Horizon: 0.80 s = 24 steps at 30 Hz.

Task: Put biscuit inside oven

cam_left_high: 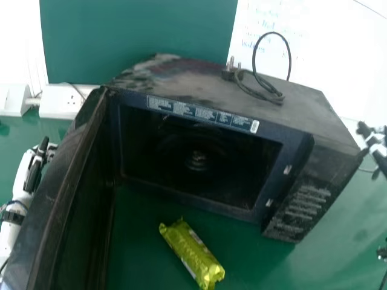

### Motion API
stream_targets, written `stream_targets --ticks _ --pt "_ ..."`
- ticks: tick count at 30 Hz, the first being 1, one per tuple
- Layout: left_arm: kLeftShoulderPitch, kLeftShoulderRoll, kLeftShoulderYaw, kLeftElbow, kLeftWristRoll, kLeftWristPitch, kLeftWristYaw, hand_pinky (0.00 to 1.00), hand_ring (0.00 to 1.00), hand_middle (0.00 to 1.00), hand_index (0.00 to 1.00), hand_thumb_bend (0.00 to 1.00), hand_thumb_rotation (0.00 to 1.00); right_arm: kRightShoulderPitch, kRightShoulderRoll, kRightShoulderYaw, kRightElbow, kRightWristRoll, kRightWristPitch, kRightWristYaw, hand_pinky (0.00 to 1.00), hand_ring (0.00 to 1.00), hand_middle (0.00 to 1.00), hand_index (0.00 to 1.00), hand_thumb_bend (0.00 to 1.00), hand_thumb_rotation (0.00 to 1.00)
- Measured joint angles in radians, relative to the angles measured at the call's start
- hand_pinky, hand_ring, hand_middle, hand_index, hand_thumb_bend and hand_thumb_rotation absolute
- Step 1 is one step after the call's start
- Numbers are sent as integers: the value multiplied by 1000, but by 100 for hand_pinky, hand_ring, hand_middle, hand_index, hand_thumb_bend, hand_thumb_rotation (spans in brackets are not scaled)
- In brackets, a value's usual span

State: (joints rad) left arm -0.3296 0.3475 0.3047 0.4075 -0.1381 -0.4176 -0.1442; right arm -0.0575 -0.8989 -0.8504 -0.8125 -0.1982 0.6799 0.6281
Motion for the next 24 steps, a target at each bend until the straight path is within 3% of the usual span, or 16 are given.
stream_targets --ticks 1,3,5,8,10,19,21,24 --pt "0 0 0 0 0 0 0 28 32 38 48 52 8 5 -1 -8 -1 19 -20 17 23 31 43 73 77 36" --pt "0 0 0 0 0 0 0 28 32 38 48 52 8 17 -10 -18 -3 45 -54 52 36 45 53 74 77 42" --pt "0 0 0 1 0 -1 0 28 32 38 48 52 8 31 -25 -31 5 93 -112 104 44 53 60 75 78 49" --pt "0 0 0 1 0 -1 0 27 32 38 48 52 8 40 -45 -36 20 158 -196 165 50 62 69 75 80 44" --pt "0 0 0 1 0 -1 0 28 32 39 48 52 8 43 -51 -37 30 195 -242 197 51 63 71 75 86 47" --pt "0 0 0 0 0 -1 -1 28 32 39 48 52 8 53 -125 35 7 204 -271 209 44 59 66 73 88 55" --pt "0 0 0 0 0 -1 -1 28 32 39 48 52 8 47 -146 58 11 216 -307 225 44 59 64 71 93 60" --pt "0 0 0 0 0 -1 0 27 32 39 48 52 8 43 -147 95 26 245 -372 231 46 61 66 72 95 59"
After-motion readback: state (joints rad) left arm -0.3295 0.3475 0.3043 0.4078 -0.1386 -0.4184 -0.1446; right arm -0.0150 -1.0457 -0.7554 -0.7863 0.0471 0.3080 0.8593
